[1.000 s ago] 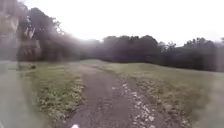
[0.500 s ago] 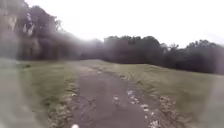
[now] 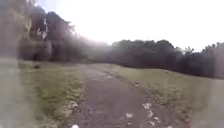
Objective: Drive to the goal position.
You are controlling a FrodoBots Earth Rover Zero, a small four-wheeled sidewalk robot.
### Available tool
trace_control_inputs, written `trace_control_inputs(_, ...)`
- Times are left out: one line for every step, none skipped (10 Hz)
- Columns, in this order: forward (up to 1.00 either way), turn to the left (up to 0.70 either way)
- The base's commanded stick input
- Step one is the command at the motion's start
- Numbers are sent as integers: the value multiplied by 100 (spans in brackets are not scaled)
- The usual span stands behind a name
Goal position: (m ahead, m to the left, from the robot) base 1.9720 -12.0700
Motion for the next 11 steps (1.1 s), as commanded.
trace_control_inputs(100, -40)
trace_control_inputs(100, -40)
trace_control_inputs(100, -40)
trace_control_inputs(100, -40)
trace_control_inputs(100, -40)
trace_control_inputs(100, -40)
trace_control_inputs(100, -40)
trace_control_inputs(100, -40)
trace_control_inputs(100, -40)
trace_control_inputs(100, -32)
trace_control_inputs(100, -26)
